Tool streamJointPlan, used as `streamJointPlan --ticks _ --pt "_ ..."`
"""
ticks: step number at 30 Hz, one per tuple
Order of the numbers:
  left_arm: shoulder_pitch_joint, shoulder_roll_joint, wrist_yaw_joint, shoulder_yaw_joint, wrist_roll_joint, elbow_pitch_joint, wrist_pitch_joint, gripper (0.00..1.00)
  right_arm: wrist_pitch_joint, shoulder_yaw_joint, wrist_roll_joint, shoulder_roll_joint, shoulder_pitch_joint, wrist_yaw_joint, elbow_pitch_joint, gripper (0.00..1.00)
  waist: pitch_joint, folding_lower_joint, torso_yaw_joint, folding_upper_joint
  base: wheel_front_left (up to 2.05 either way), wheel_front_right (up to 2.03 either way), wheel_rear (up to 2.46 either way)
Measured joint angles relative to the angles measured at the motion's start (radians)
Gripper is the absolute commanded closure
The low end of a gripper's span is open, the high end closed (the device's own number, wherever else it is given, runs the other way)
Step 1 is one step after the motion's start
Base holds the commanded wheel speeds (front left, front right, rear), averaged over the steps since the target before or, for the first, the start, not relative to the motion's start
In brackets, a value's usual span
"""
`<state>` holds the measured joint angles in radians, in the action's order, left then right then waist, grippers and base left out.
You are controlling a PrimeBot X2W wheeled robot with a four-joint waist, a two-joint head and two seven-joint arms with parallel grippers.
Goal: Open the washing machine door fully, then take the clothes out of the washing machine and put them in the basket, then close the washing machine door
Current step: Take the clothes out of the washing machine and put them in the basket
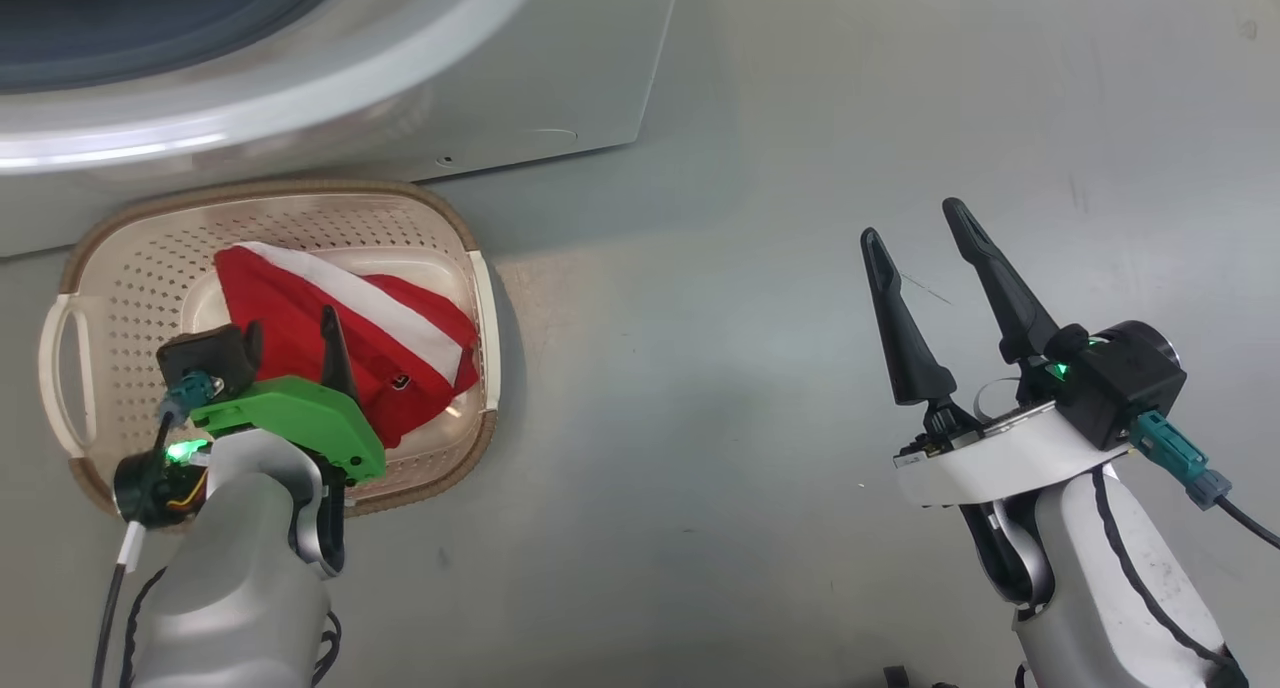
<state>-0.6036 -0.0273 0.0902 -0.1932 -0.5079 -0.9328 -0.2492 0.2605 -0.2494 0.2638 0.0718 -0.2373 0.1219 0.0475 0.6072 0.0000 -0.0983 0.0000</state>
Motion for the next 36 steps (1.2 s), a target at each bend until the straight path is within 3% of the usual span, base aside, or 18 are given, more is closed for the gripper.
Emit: streamJointPlan --ticks 7,14,23,36 --pt "0.002 0.001 -0.017 -0.002 0.000 0.058 -0.003 0.00 0.000 0.020 0.000 0.000 0.007 0.000 0.021 0.00 -0.054 0.0000 0.016 0.0000 0.00 0.00 0.00" --pt "0.017 0.002 -0.016 0.031 0.049 0.246 -0.003 0.00 0.000 0.041 -0.002 -0.001 0.039 0.000 0.038 0.00 -0.115 0.0000 0.034 0.0000 0.00 0.00 0.00" --pt "0.122 0.002 -0.015 0.033 0.108 0.464 -0.003 0.00 0.000 0.080 -0.013 -0.001 0.088 0.000 0.063 0.00 -0.207 0.0000 0.055 0.0000 0.00 0.00 0.00" --pt "0.284 0.001 -0.007 0.009 0.209 0.659 -0.003 0.00 0.000 0.112 -0.028 -0.007 0.157 0.000 0.084 0.00 -0.327 0.0000 0.081 0.0000 0.00 0.00 0.00"
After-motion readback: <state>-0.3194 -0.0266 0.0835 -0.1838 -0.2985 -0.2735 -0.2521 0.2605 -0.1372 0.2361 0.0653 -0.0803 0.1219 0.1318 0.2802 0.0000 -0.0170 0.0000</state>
